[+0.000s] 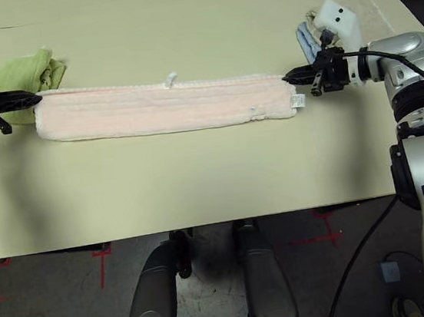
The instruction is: Fold the towel and set it aside.
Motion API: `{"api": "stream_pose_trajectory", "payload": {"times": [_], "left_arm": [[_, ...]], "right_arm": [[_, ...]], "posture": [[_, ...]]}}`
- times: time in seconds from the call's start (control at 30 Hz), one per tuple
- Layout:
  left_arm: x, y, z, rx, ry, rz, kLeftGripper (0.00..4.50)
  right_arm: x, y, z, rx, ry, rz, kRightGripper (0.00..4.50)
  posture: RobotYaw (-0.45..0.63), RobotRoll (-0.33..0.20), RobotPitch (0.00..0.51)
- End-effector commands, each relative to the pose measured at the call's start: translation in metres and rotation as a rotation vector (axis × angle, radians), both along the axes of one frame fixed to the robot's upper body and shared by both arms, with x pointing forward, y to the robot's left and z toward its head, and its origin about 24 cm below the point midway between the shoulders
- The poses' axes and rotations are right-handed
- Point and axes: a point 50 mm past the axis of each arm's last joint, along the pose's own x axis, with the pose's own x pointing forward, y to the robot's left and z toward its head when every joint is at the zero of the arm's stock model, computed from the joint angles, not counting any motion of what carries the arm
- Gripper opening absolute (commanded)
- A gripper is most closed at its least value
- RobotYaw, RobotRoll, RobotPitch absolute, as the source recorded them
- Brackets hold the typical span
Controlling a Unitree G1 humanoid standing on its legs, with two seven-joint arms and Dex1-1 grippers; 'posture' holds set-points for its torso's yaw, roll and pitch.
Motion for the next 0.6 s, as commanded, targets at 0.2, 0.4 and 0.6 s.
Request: {"api": "stream_pose_trajectory", "payload": {"times": [0.2, 0.4, 0.6], "left_arm": [[0.001, 0.012, -0.011, 0.103, 0.003, 0.106, 0.21], [0.003, 0.011, -0.014, 0.111, -0.008, 0.111, 2.21], [0.001, 0.010, -0.006, 0.079, -0.036, 0.085, 4.50]], "right_arm": [[0.002, -0.003, -0.010, -0.012, -0.016, -0.055, 0.00], [0.005, 0.001, -0.013, -0.022, -0.067, -0.065, 0.81], [0.005, 0.007, -0.006, 0.077, -0.103, -0.035, 3.13]], "posture": [[-0.04, 0.000, 0.297], [-0.04, 0.000, 0.295], [-0.04, 0.000, 0.295]]}}
